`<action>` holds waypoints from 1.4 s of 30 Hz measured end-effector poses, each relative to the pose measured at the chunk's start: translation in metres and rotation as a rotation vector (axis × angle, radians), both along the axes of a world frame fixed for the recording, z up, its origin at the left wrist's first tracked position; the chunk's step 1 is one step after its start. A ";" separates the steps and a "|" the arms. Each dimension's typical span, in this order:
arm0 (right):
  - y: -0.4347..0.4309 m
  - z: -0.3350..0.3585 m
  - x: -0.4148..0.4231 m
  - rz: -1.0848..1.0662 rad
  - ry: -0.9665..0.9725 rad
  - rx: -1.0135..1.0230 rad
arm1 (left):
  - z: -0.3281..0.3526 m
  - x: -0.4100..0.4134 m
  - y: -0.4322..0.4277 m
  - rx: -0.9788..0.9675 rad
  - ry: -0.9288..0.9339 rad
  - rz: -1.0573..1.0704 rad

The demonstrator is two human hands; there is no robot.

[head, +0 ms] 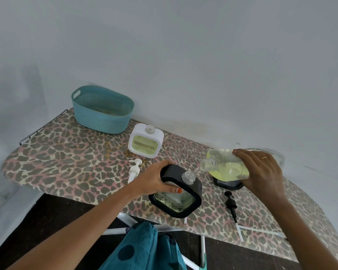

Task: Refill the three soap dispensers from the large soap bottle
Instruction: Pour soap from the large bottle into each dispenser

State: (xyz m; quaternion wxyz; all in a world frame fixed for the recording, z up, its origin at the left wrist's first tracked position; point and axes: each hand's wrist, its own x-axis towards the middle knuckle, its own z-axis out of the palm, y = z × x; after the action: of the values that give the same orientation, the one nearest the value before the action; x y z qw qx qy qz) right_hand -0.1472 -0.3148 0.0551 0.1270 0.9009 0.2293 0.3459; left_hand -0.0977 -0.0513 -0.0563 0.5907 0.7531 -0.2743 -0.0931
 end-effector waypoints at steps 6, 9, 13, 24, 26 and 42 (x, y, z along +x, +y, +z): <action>0.000 0.001 0.000 0.006 -0.014 0.004 | 0.000 0.001 -0.001 -0.015 -0.004 0.004; -0.002 0.001 0.000 0.005 -0.017 0.001 | 0.001 0.000 -0.002 -0.007 -0.019 0.003; -0.002 0.001 0.001 0.009 -0.021 0.004 | 0.001 -0.001 -0.003 -0.007 -0.019 0.005; -0.003 0.000 -0.001 0.036 -0.045 -0.006 | 0.000 -0.001 -0.003 -0.020 -0.012 0.019; -0.003 -0.001 -0.001 0.046 -0.052 -0.007 | 0.000 -0.001 -0.004 -0.022 -0.007 0.021; -0.006 -0.004 0.000 0.050 -0.051 -0.020 | 0.001 -0.006 -0.004 -0.019 0.019 0.031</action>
State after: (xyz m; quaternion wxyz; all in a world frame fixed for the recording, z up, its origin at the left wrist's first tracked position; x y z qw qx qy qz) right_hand -0.1474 -0.3207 0.0511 0.1330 0.8844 0.2519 0.3696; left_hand -0.1039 -0.0553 -0.0551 0.6018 0.7506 -0.2578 -0.0888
